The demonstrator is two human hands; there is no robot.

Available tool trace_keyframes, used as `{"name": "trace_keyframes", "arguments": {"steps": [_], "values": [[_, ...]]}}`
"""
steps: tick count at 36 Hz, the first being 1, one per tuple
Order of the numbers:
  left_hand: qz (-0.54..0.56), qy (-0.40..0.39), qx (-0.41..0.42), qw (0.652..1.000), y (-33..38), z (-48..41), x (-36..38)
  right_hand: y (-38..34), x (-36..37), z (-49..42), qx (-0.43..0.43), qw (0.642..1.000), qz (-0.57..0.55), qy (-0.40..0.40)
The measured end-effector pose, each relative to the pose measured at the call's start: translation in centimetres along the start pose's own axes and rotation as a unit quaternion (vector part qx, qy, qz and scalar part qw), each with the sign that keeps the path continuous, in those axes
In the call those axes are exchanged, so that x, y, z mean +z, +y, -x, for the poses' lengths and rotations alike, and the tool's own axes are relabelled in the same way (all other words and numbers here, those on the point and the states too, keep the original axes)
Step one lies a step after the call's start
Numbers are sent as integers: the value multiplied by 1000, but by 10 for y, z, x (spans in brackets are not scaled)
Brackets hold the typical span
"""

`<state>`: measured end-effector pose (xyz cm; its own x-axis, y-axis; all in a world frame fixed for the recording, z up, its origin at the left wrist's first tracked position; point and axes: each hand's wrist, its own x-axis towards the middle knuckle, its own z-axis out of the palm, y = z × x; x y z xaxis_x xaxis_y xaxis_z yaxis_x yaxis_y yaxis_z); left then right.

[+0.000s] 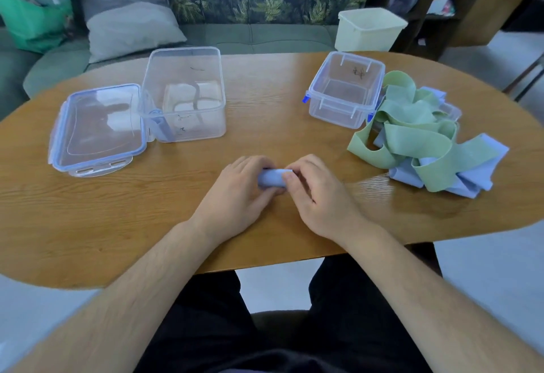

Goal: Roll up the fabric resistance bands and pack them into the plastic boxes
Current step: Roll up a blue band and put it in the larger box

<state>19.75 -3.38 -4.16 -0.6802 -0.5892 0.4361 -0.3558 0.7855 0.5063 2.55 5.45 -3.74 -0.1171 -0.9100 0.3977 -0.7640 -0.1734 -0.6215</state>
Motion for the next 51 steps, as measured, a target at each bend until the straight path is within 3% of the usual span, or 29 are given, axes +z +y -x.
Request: {"name": "trace_keyframes", "arguments": {"steps": [7,21,27,29,32,35,41,49,51], "values": [[4,36,28,999,20,22,-17,-36,-16,16,26,995,-97,-25],[-44,-3,46,998,24,34,-18,-35,-22,19,8,998,-58,-36],[3,17,40,999,26,33,-14,-36,-18,21,66,989,-120,-57],[-3,29,34,999,26,33,-15,-41,-18,20,126,966,-211,-79],[-11,39,39,998,27,34,-16,-46,-17,17,231,888,-380,-121],[-10,39,39,998,29,34,-17,-49,-16,16,281,815,-490,-127],[16,46,40,998,31,32,-19,-56,-14,16,322,758,-558,-104],[66,34,31,997,33,31,-23,-61,-22,9,295,814,-490,-103],[74,19,14,997,31,31,-24,-62,-21,9,282,862,-407,-109]]}}
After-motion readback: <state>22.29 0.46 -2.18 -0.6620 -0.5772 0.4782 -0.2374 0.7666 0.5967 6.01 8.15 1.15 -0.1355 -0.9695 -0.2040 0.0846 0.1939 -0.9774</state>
